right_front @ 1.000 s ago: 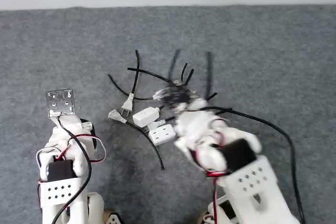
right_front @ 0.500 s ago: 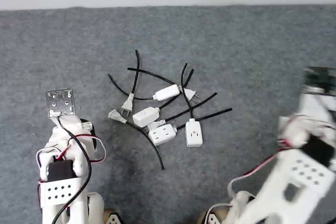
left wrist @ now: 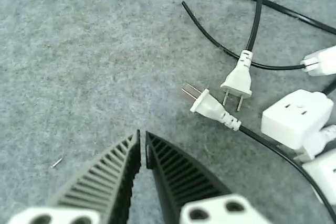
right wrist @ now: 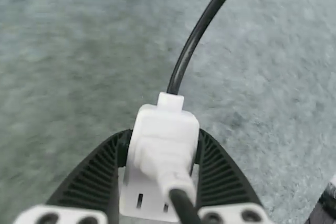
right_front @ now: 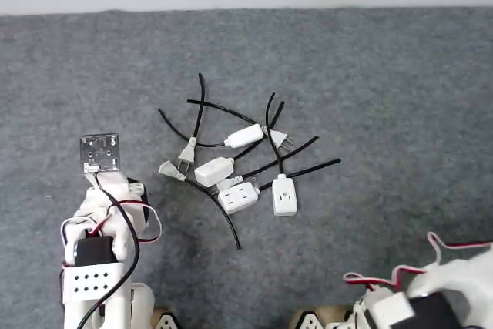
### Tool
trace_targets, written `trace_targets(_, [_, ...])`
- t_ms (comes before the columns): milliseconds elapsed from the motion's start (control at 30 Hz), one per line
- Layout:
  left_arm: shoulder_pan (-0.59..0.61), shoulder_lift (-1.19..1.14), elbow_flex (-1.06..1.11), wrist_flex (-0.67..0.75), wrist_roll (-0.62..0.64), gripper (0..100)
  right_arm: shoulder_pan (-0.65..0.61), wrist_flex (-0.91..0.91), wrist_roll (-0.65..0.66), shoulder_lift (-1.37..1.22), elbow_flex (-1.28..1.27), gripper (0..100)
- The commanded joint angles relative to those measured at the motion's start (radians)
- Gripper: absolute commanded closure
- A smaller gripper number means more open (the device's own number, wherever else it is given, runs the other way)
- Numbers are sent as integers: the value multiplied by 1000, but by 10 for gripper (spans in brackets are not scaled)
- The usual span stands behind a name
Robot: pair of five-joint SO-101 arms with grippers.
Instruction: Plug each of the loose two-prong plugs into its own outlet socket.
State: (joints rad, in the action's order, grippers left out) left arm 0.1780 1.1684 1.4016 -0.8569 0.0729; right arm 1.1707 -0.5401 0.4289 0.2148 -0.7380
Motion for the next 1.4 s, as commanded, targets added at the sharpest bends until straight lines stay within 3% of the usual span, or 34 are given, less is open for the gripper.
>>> trace_targets(0, [-12,12,-4,21,-11,987,53,77,12,-35,68,970])
trace_targets(200, [-146,12,-4,-58,-11,946,61,41,11,-45,69,743])
trace_targets(367, [-203,8,-4,-72,11,825,22,-180,3,39,137,732])
trace_targets(633, [-204,12,-4,-81,68,823,-134,-453,-98,232,155,764])
trace_targets(833, [-204,12,-4,-92,66,823,-423,-671,-175,348,153,998])
trace_targets(900, [-204,12,-4,-92,66,823,-544,-737,-203,375,153,963])
trace_targets(1033, [-204,6,-4,-92,66,823,-834,-776,-304,398,153,991])
trace_targets(1167, [-204,6,-4,-94,66,823,-1095,-682,-381,366,135,990])
trace_targets(1367, [-204,6,5,-94,66,851,-1377,-495,-428,217,107,987])
